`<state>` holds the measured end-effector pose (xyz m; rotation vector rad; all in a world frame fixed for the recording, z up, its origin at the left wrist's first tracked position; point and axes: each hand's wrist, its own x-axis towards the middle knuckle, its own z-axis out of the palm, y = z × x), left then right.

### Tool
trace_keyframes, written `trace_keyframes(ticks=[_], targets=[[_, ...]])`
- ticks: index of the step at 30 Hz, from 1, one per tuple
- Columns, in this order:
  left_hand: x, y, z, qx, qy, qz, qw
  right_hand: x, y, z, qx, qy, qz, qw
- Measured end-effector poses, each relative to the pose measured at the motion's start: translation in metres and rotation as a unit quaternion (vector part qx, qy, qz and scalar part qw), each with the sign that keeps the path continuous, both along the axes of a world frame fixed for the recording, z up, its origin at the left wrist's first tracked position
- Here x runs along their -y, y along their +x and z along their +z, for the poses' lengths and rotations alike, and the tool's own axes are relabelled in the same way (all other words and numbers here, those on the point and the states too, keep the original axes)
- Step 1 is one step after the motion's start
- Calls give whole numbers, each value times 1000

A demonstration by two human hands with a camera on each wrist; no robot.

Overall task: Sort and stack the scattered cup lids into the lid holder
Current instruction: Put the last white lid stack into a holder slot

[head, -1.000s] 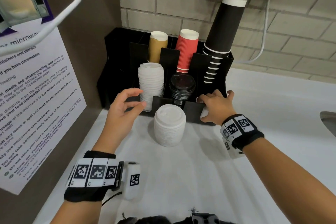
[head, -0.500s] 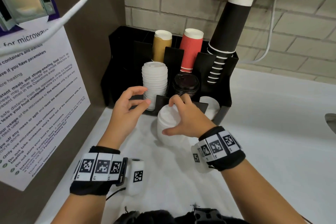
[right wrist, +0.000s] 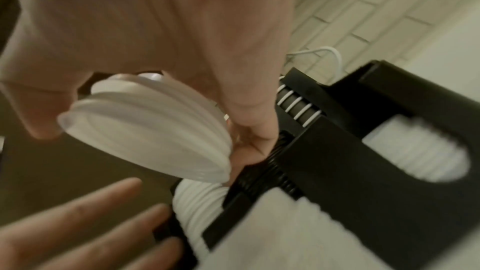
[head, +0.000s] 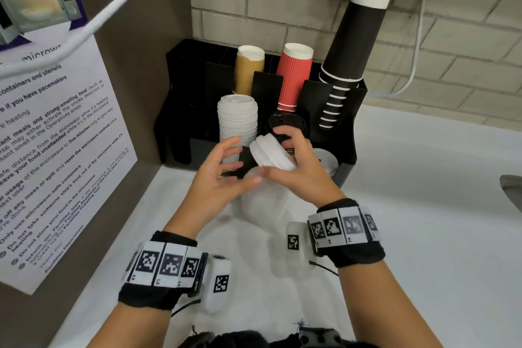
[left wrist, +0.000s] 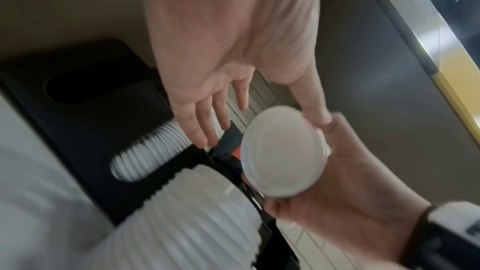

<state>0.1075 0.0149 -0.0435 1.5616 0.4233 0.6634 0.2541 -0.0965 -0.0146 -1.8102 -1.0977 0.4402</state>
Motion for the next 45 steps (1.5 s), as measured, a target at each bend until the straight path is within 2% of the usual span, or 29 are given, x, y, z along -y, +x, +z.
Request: trace_keyframes(ticks=[3, 6, 16, 21, 25, 32, 36, 45], targets=[[10, 6, 1, 14, -29, -48, 998, 9, -11, 7, -120, 52, 56, 990], [15, 7, 3, 42, -49, -79, 995, 14, -17, 8, -147, 58, 89, 983], [15, 5, 3, 63, -25, -101, 993, 24, -12, 13, -151, 51, 83, 984], [18, 9, 2, 63, -9, -88, 994, 23, -16, 16, -123, 48, 62, 989], [17, 11, 3, 60, -5, -69, 996, 25, -11, 12, -174, 49, 94, 979], [15, 13, 6, 59, -2, -70, 996, 26, -4, 13, -175, 51, 90, 979], [15, 11, 9, 65, -7, -72, 995, 27, -2, 13, -206, 61, 101, 971], [13, 8, 12, 53, -10, -89, 995, 22, -3, 14, -161, 53, 91, 981]])
